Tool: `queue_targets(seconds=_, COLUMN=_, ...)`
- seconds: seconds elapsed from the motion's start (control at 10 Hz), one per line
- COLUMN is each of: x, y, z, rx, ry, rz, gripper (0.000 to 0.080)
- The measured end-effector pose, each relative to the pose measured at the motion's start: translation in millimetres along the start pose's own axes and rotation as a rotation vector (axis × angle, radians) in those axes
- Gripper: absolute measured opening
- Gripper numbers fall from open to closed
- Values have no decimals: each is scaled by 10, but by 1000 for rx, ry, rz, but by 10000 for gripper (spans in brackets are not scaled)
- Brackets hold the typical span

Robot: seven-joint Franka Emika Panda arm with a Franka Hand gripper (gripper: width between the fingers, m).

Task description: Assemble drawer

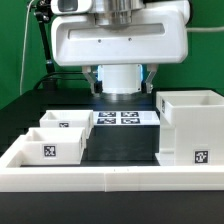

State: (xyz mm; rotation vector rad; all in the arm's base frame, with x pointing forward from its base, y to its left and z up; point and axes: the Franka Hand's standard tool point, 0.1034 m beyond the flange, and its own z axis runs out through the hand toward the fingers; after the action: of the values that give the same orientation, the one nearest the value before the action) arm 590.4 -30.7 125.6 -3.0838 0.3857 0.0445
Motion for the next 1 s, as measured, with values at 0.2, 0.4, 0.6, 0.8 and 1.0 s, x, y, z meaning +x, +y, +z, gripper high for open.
queue_targets(seconds=0.2, x=-81, y=116, z=133, rx=-36, ry=32, rz=-72, gripper=649)
queue_targets(seconds=0.4, x=-100, y=286, z=274, rx=-42, ry=70, rz=-125, gripper=649)
queue_targets(seconds=0.6, x=-105, y=414, z=344, rx=-36, ry=69, rz=-166, gripper=649)
queue_targets(seconds=0.8, x=-108, y=394, z=345, rx=-36, ry=69, rz=-168, gripper=649)
queue_targets(seconds=1.0, x=-108, y=408, z=344, rx=-38, ry=70, rz=-196, gripper=649)
